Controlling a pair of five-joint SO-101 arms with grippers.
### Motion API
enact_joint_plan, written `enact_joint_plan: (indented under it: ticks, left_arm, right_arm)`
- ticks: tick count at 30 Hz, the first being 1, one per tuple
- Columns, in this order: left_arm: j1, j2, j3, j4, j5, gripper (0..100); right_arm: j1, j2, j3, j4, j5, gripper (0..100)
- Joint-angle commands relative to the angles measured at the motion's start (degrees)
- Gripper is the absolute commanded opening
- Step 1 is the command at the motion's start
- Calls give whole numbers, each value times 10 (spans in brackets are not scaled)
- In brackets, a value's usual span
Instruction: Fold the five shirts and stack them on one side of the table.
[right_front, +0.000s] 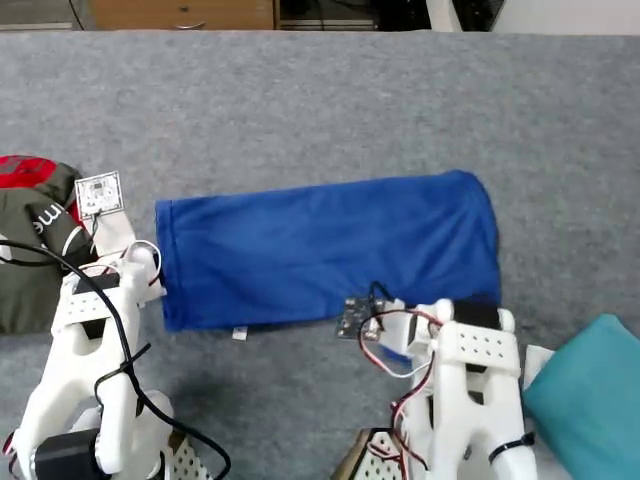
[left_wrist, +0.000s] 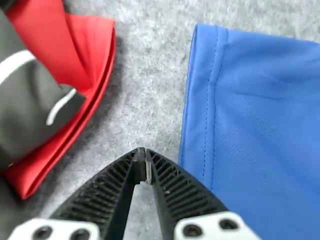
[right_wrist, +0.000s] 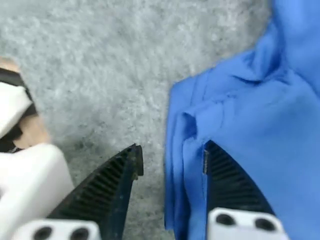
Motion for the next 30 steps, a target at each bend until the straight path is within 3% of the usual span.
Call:
enact_joint_plan:
  ticks: [1, 7, 14, 22, 26, 30]
  left_arm:
    - [8, 4, -5, -4, -6, 19]
    - [4, 68, -71, 66, -4, 19]
    - [3, 157, -145, 114, -3, 19]
    - [2, 165, -150, 117, -3, 19]
    - [2, 165, -150, 117, -3, 19]
    - [2, 165, -150, 117, -3, 19]
  right_arm:
    - [-11, 9, 19, -26, -2, 207]
    - [-10, 7, 26, -30, -2, 209]
    - [30, 7, -109, 76, -2, 210]
    - [73, 7, -126, 81, 49, 210]
    - [83, 9, -93, 57, 81, 210]
    - [82, 10, -6, -40, 92, 220]
